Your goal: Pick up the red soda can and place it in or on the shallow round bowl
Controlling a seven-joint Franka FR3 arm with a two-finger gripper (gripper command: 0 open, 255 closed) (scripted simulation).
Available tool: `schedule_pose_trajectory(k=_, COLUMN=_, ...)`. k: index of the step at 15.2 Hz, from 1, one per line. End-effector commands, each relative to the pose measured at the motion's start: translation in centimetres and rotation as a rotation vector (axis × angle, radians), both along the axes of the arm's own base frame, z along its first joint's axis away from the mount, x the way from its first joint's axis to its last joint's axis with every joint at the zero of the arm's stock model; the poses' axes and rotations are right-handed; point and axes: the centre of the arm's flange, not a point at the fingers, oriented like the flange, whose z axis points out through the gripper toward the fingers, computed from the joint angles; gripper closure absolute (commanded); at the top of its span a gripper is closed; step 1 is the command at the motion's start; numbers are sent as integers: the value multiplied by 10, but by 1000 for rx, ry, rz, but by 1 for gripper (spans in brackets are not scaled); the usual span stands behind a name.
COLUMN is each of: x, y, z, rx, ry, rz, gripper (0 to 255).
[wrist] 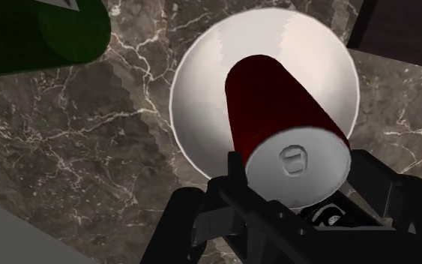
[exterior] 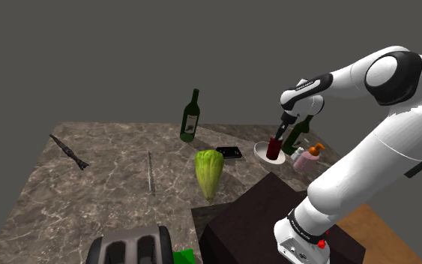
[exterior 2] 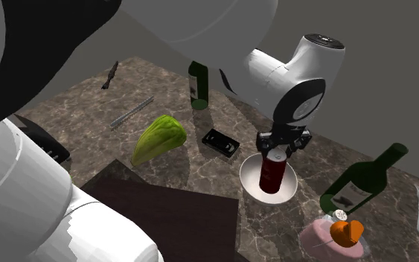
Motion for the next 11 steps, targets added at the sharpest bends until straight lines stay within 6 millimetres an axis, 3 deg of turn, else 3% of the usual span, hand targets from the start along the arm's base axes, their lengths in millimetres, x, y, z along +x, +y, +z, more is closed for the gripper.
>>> schedule_pose_trajectory(k=1, x=0, y=0, z=-1, rx=-1, ry=-1, rz=0, gripper=255)
schedule_pose_trajectory(k=6, x=0, y=0, z=-1, rx=-1, ry=-1, rz=0, gripper=255)
schedule_pose_trajectory(k=7, x=0, y=0, z=-1, rx=-1, ry=-1, rz=0, gripper=0)
schedule_pose_trajectory(k=11, x=0, y=0, z=-1, rx=-1, ry=-1, rz=0, gripper=0)
